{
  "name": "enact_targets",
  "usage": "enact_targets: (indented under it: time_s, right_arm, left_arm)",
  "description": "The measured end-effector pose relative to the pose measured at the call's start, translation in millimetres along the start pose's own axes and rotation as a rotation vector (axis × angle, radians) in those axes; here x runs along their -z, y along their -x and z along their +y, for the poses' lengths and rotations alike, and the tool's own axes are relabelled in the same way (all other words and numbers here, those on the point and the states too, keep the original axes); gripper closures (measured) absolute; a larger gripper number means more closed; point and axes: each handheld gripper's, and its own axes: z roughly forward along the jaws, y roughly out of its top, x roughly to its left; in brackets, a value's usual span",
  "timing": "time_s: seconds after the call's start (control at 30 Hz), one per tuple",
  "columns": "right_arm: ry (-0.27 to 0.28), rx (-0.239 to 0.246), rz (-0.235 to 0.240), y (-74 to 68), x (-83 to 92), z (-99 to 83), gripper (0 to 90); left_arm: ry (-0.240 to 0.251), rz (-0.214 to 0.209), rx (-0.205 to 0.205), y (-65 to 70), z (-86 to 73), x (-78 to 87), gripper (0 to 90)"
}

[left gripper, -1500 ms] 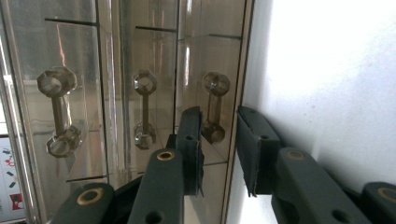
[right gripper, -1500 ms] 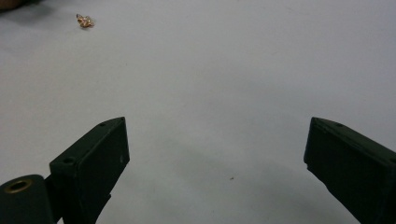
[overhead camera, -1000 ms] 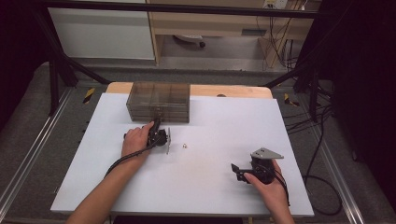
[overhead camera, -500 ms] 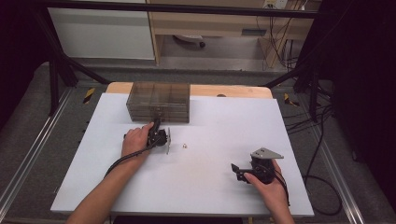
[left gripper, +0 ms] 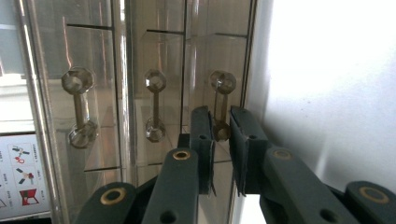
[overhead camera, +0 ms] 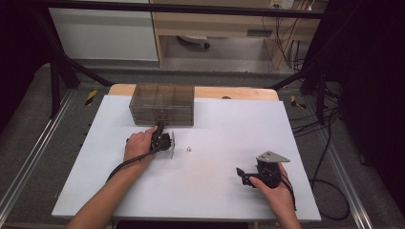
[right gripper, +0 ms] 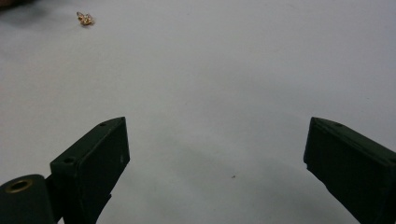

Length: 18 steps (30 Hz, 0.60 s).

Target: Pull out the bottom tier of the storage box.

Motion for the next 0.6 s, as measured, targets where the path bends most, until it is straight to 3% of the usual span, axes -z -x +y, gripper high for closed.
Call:
enact_targets:
  time_s: [0.47,0.6]
  right_arm:
    - [-0.005,0.002,0.006,-1.8,-0.7,0.3,7.2]
    - [-0.009,0.002,0.010,-2.5,-1.2,0.2,7.1]
  left_arm:
    - [0.003,-0.005,0.001,8.4,0.7,22.8,80.0]
    - [0.008,-0.007,0.019,12.1,0.9,34.9,79.9]
